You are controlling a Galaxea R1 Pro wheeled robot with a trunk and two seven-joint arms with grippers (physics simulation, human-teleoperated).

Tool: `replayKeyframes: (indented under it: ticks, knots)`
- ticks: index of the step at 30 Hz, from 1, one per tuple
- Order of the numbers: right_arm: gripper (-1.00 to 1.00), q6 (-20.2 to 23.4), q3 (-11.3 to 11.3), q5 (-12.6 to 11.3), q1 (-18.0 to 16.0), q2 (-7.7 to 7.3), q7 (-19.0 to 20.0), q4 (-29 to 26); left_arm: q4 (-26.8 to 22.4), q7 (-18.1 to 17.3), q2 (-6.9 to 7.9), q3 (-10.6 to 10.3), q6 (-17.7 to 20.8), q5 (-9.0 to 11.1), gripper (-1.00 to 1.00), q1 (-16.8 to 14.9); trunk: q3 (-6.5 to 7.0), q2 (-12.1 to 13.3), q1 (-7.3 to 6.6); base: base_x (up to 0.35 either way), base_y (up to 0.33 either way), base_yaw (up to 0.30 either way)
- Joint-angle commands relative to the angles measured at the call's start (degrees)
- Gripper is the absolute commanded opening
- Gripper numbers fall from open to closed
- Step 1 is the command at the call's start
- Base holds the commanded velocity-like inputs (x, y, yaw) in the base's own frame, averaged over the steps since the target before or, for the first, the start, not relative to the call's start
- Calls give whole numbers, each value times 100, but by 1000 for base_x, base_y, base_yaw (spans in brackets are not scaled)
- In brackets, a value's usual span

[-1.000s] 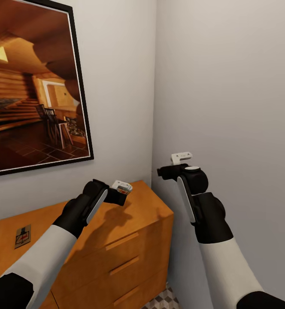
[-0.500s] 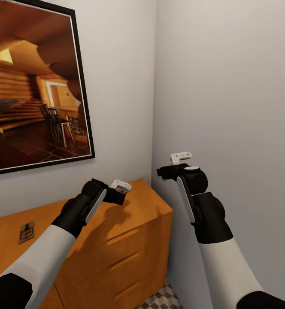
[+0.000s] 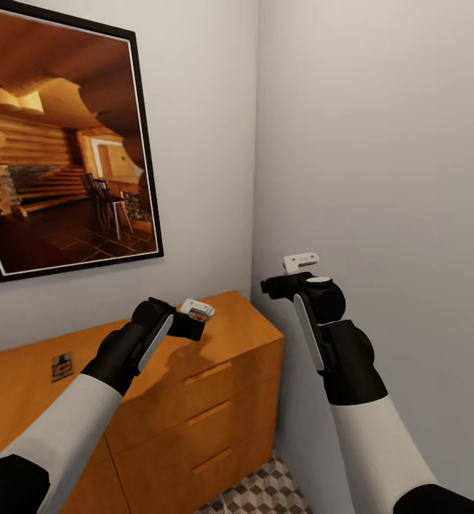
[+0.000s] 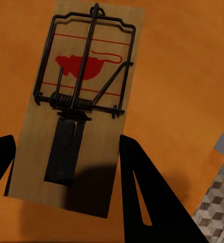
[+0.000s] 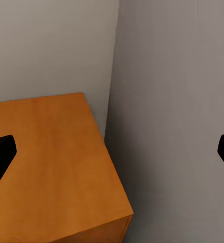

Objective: Take the four mousetraps from the cabinet in the bathroom and place them on the bathroom floor. Make sure all four end up on the same floor surface, and ensure that at least two of them are either under or directly next to the same bathroom sink.

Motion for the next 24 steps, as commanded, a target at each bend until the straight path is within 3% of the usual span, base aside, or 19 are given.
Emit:
replayKeyframes:
  ticks: [1,8,12,18,24]
  knots:
    - [100,29,6,40,-4,1,9,-4,-4,36,15,-16,24,40,-100,-6,-7,-5,0,-14,0,0]
    - [100,29,-2,40,-5,1,-3,-8,-20,52,163,-5,24,36,-100,-6,-7,-5,0,-5,0,0]
    - [100,29,-9,40,-5,1,-6,5,-37,54,239,134,24,35,-100,-6,-7,-5,0,-1,0,42]
    - [100,29,-10,40,-2,1,-8,18,-43,61,271,496,24,29,-100,-6,-7,-5,0,0,0,217]
    - [100,29,-4,40,-3,1,-9,17,-45,70,292,575,24,26,-100,-6,-7,-5,0,0,0,266]
